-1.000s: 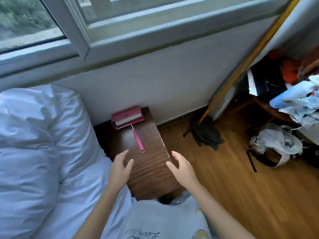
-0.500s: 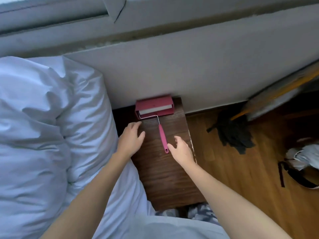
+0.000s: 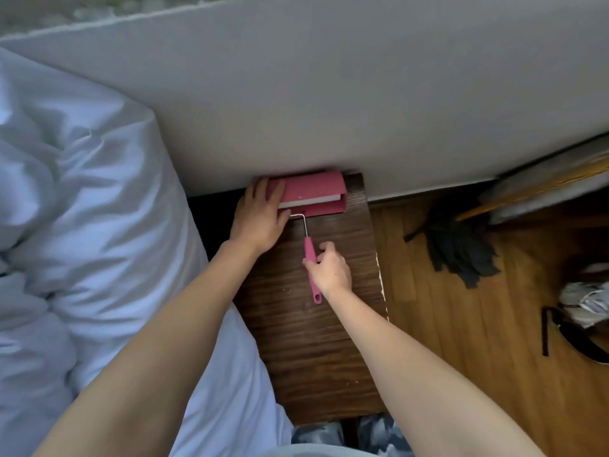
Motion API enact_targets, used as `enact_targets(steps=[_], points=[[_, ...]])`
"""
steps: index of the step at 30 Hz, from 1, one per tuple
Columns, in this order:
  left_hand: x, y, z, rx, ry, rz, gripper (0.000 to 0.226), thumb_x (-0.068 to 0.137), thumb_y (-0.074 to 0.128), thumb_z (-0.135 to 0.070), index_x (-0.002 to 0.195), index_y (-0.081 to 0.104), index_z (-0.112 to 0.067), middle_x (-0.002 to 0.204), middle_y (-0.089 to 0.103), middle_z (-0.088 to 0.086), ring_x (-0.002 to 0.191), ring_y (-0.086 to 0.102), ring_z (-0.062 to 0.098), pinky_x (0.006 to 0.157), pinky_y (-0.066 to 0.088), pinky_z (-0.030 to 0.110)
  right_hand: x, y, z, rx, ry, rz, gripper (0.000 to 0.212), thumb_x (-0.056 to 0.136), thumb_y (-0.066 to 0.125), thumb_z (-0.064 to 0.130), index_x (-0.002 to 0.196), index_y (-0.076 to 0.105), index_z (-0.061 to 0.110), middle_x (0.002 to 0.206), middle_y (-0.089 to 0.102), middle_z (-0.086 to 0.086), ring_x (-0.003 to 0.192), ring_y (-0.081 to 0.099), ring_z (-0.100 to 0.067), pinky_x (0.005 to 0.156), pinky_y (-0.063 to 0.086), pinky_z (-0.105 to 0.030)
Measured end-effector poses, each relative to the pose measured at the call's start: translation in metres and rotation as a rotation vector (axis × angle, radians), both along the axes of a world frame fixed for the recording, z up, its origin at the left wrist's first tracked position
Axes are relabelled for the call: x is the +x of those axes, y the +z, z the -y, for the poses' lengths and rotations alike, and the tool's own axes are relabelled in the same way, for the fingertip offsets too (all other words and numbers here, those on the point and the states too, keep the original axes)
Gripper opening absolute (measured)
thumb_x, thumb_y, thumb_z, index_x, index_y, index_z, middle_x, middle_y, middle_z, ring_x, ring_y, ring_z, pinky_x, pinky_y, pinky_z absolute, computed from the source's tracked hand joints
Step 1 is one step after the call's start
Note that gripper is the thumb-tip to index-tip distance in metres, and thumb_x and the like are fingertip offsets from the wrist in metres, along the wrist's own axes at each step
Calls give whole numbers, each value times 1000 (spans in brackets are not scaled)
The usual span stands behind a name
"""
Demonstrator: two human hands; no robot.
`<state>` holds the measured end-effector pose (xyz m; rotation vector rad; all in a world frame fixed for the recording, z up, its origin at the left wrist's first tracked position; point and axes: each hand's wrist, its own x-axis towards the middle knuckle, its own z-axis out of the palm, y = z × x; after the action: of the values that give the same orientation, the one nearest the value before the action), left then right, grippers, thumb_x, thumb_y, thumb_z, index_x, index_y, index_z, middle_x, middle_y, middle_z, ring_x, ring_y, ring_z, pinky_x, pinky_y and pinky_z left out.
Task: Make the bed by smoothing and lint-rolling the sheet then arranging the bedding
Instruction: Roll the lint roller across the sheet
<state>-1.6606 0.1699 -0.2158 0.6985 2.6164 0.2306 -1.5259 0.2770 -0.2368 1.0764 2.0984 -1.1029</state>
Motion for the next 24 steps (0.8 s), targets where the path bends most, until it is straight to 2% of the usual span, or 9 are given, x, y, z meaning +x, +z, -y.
enact_targets(steps=[2, 5, 8, 10, 14, 17, 24], points=[[1, -5, -3, 7, 54, 40, 58, 100, 43, -39, 152, 26, -22, 156, 22, 13, 136, 29, 38, 99, 42, 51, -4, -3, 3, -1, 24, 22, 41, 90, 63, 36, 124, 50, 16, 116, 64, -6, 104, 62, -26, 81, 46, -34], [-2, -7, -9, 7, 99, 53, 57, 100, 41, -43, 153, 24, -28, 154, 22, 12, 128, 36, 39, 88, 47, 49, -8, -6, 9, 150, 146, 26, 38, 91, 62, 36, 119, 53, 12, 116, 61, -7, 104, 62, -27, 80, 47, -34], [-3, -8, -12, -44, 72, 95, 66, 97, 37, -58, 154, 15, -34, 157, 16, 7, 135, 29, 35, 96, 42, 47, -9, -5, 13, 253, 254, -5, 36, 94, 56, 33, 119, 53, 8, 117, 58, -11, 105, 60, -29, 82, 48, -36], [0, -8, -13, -52, 79, 133, 69, 95, 31, -64, 154, 10, -35, 159, 10, 5, 140, 22, 33, 102, 38, 47, -7, -3, 13, 201, 221, -31, 33, 96, 52, 32, 116, 51, 6, 114, 59, -13, 102, 62, -33, 80, 48, -37], [12, -11, -12, 12, 135, 115, 66, 97, 30, -61, 154, 11, -34, 160, 9, 6, 142, 18, 33, 102, 39, 50, 3, 5, 17, 46, 82, -73, 27, 102, 41, 31, 113, 46, 7, 107, 66, -18, 95, 65, -34, 69, 43, -33], [12, -14, -12, 30, 159, 128, 67, 97, 33, -60, 154, 14, -32, 160, 10, 7, 144, 14, 32, 107, 33, 49, 10, 15, 20, 8, -17, -99, 29, 102, 41, 32, 114, 47, 7, 107, 65, -18, 94, 65, -31, 70, 47, -33], [19, -11, -15, 56, 183, 147, 68, 97, 39, -56, 155, 16, -28, 160, 10, 10, 146, 10, 32, 117, 20, 44, 39, 24, 24, -11, -31, -59, 29, 102, 41, 35, 116, 48, 10, 107, 63, -13, 93, 63, -26, 79, 55, -40]])
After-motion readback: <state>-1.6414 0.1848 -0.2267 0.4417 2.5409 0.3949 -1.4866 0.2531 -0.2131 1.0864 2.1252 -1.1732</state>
